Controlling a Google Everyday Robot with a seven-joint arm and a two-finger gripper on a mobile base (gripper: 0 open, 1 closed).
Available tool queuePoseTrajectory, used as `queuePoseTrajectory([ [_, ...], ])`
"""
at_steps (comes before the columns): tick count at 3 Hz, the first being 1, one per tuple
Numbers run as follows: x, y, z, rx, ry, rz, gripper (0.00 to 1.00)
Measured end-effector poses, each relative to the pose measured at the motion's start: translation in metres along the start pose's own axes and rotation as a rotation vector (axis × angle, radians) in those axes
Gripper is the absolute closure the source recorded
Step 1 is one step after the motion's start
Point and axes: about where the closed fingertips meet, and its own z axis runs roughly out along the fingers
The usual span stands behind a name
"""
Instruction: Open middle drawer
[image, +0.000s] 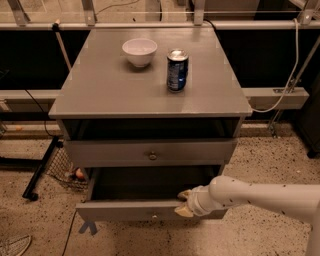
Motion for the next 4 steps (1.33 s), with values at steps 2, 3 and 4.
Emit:
queuePoseTrajectory([
  [2, 0.0073, 0.0158, -0.0031, -0.01, 0.002, 0.009, 1.0],
  [3, 0.0066, 0.0158, -0.0043, -0.01, 0.002, 0.009, 1.0],
  [4, 0.0066, 0.0159, -0.0044, -0.01, 0.003, 0.009, 1.0],
])
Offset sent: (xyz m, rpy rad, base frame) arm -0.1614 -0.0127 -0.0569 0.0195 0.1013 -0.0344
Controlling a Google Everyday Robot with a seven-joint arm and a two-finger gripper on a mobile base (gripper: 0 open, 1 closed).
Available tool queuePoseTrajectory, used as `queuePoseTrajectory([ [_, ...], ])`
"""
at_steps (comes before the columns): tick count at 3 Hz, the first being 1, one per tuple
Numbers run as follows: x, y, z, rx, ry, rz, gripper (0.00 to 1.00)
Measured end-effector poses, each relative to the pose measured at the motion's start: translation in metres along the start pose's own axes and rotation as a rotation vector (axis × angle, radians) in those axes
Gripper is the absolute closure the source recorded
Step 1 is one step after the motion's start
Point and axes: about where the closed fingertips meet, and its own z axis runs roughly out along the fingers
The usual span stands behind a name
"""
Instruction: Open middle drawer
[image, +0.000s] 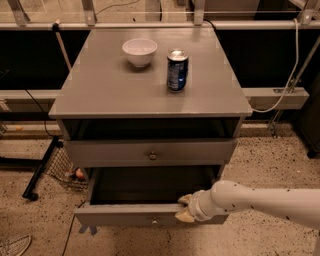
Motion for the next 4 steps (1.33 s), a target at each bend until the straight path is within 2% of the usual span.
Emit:
queuePoseTrajectory([
  [1, 0.009, 0.015, -0.001, -0.002, 0.003, 0.009, 1.0],
  [3, 0.007, 0.015, -0.003, -0.002, 0.003, 0.009, 1.0],
  [4, 0.018, 0.031, -0.005, 0.003, 0.003, 0.023, 1.0],
])
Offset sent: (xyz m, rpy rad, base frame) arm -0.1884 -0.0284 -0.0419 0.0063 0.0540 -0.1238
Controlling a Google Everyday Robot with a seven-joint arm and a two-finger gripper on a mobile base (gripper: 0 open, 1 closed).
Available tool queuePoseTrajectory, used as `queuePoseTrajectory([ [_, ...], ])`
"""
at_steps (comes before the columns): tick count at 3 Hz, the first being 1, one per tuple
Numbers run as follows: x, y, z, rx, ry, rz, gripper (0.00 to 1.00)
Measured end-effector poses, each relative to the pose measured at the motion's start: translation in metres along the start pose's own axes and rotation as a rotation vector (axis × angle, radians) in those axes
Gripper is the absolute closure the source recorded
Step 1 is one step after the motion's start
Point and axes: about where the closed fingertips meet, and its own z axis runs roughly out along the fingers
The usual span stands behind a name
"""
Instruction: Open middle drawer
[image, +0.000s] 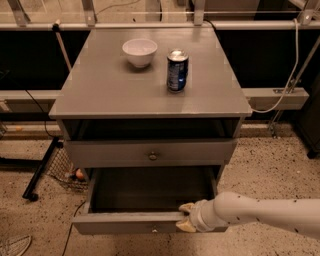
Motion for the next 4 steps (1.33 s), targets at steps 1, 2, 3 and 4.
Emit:
queuePoseTrajectory([
  [1, -0.002, 0.0, -0.003, 0.0, 0.0, 0.0, 1.0],
  [2, 0.0, 0.003, -0.003, 0.001, 0.0, 0.002, 1.0],
  [3, 0.006, 0.013, -0.005, 0.004, 0.0, 0.011, 1.0],
  [4, 0.005, 0.013, -0.006, 0.004, 0.0, 0.011, 1.0],
])
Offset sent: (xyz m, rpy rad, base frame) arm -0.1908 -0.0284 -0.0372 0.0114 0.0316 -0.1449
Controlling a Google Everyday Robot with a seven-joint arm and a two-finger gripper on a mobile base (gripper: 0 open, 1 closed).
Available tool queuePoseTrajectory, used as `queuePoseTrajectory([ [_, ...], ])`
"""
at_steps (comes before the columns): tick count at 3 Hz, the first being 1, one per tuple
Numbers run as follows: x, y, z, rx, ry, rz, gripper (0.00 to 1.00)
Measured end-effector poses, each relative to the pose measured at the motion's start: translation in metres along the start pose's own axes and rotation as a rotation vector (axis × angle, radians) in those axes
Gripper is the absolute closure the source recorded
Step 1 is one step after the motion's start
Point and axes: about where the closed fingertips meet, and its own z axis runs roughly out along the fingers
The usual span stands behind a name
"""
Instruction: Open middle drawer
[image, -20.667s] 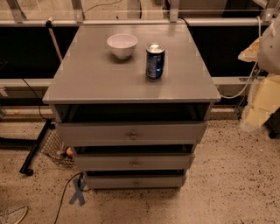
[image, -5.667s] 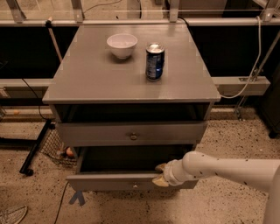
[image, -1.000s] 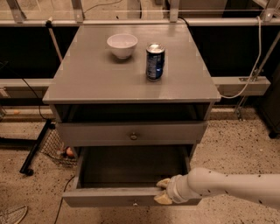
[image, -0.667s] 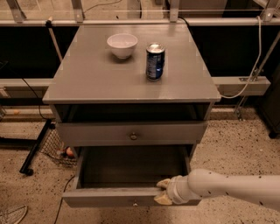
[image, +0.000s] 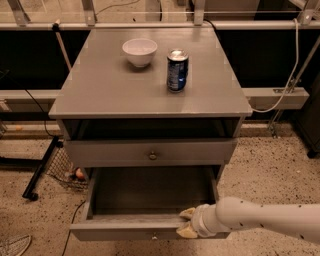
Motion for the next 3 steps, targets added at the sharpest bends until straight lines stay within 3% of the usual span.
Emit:
queuePoseTrajectory([
  [1, 0.0, 0.0, 0.0, 0.0, 0.0, 0.0, 0.85],
  [3, 0.0, 0.0001, 0.0001, 0.0, 0.0, 0.0, 0.39],
])
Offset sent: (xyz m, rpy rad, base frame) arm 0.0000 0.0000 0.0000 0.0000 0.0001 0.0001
